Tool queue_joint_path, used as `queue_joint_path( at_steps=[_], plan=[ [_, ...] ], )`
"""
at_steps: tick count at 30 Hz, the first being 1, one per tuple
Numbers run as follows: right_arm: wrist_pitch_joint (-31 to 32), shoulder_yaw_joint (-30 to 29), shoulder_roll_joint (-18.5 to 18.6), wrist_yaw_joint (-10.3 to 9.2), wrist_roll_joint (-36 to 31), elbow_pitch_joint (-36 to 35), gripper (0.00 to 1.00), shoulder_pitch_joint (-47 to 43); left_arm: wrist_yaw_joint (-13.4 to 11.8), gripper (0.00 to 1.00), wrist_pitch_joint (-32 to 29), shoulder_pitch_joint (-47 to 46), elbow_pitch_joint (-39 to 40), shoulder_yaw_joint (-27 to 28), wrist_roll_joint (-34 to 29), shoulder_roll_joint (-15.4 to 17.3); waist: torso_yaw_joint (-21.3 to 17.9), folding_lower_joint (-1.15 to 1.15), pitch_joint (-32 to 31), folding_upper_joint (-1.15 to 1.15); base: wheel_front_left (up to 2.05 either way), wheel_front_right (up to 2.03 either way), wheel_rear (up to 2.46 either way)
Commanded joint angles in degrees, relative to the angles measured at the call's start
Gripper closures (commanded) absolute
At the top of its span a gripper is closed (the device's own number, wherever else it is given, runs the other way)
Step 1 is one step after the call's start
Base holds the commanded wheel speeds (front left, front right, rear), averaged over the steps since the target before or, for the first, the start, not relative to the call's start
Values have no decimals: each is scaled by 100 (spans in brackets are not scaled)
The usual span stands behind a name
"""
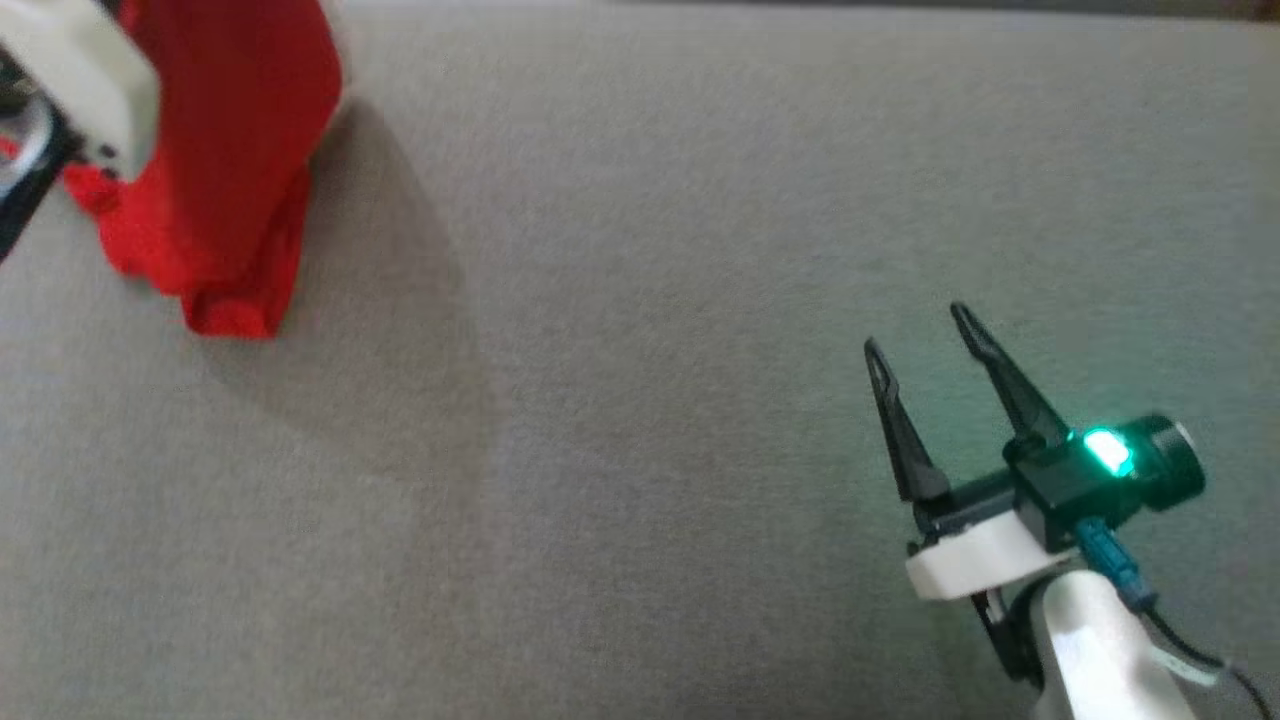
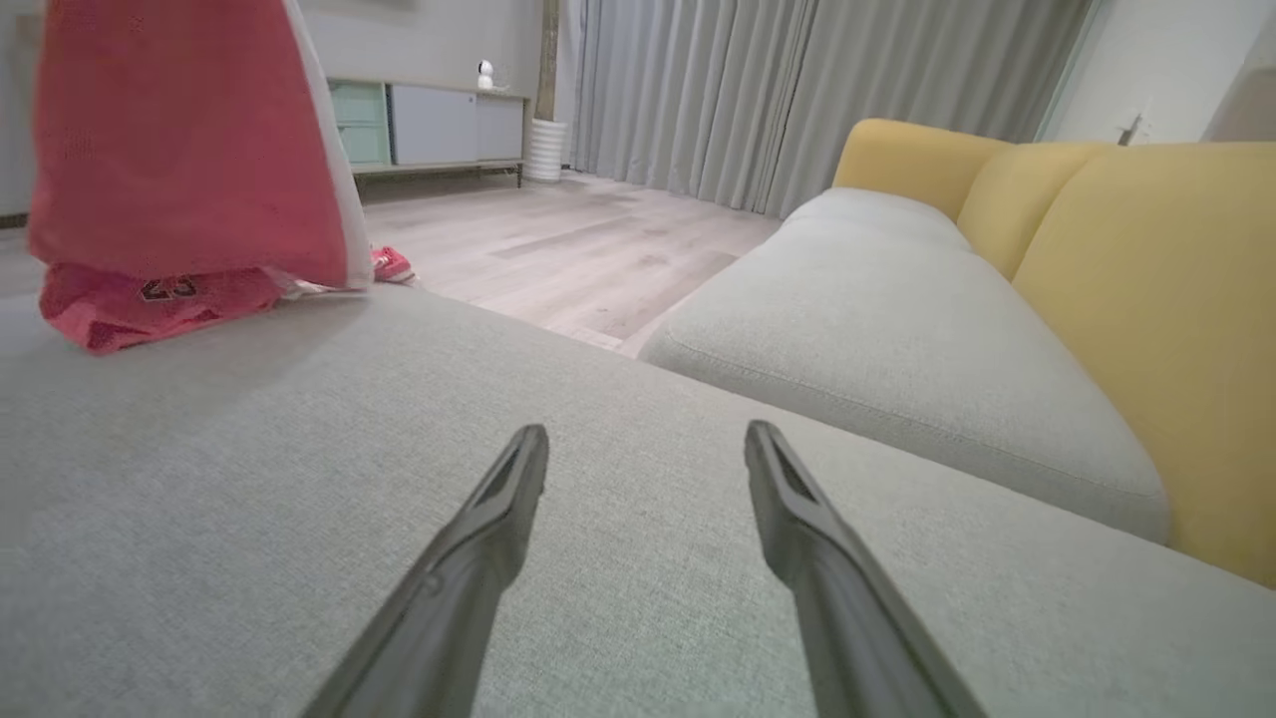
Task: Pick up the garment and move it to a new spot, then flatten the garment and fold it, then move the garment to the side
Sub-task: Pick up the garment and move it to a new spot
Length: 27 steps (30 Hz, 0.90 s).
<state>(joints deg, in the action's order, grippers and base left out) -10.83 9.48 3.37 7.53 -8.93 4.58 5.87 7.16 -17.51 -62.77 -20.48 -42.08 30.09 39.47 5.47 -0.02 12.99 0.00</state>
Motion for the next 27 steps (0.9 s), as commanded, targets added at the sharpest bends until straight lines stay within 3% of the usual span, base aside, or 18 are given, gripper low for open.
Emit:
queue_joint_path(
  at_steps=[1,9,14,20,27],
  plan=[
    [-56,138,-47,-4,51,-137,0,-45,21,100,-6,-468,233,204,-13,146,-368,2,-407,0,0,0,0],
    [-147,-118,-48,-4,286,-51,0,-148,30,100,605,-1032,735,-75,235,-906,-864,2,-695,0,0,0,0],
    [-188,-335,-48,-4,333,-56,0,-167,-40,100,1163,-750,808,-152,408,-1487,-1015,2,-665,0,0,0,0],
    [-226,-698,-48,-4,344,-54,0,-324,-411,100,1982,806,754,-300,723,-1810,-1051,2,-624,0,0,0,0],
    [-237,-926,-49,-4,290,-116,0,-418,-891,100,2903,2969,-98,-298,1271,-2010,-1040,2,-467,0,0,0,0]
  ],
)
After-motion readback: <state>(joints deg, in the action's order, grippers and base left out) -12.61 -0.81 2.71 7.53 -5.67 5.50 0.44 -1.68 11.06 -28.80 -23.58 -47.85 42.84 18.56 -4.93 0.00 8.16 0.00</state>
